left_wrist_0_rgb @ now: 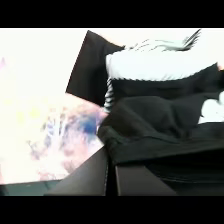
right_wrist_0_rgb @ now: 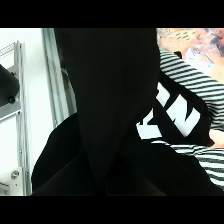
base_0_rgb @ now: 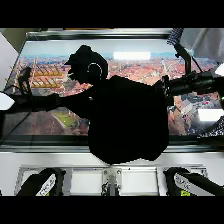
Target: Fold the clothes and pants, and hang the long-sleeved shirts on hangers.
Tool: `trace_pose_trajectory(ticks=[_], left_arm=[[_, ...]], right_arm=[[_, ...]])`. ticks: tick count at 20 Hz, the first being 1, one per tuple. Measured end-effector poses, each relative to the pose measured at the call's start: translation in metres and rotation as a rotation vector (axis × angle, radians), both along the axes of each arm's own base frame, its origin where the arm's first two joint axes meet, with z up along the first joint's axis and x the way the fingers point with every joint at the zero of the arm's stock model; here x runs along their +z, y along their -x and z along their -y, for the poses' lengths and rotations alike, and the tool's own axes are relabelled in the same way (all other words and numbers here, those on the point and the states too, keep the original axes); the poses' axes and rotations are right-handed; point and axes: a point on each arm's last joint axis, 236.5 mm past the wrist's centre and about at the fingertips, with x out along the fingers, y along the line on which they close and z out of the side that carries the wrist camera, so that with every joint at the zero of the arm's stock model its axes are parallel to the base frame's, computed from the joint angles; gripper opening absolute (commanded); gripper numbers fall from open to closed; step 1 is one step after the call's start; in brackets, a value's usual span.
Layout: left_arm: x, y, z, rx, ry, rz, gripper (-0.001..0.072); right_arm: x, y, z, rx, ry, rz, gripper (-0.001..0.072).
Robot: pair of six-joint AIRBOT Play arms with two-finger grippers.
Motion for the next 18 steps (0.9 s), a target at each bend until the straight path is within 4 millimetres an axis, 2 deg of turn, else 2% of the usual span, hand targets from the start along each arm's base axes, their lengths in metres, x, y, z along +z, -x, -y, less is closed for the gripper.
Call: trace_pose_trajectory(ticks=[6,11,13,17,18], left_arm=[[0.079,-0.008,0.030,-0.137,-0.070,0.150,0.0012],[0.118,-0.009,0.053,-0.251,-0.144,0.176,0.0012],[0.130,-0.012,0.055,-0.271,-0.191,0.189,0.0013],[0.153,-0.013,0.042,-0.257,-0.280,0.203,0.0014],[0.159,-0.012,0.041,-0.255,-0.290,0.212,0.0120]], right_arm=[[-0.009,0.007,-0.021,-0.015,-0.138,-0.035,0.0005],[-0.001,0.013,-0.048,-0.009,-0.236,-0.032,0.0005],[0.012,0.013,-0.058,-0.009,-0.299,-0.020,0.0005],[0.035,0.003,-0.064,-0.064,-0.383,0.017,0.0005],[0.039,0.000,-0.064,-0.078,-0.393,0.026,0.0005]])
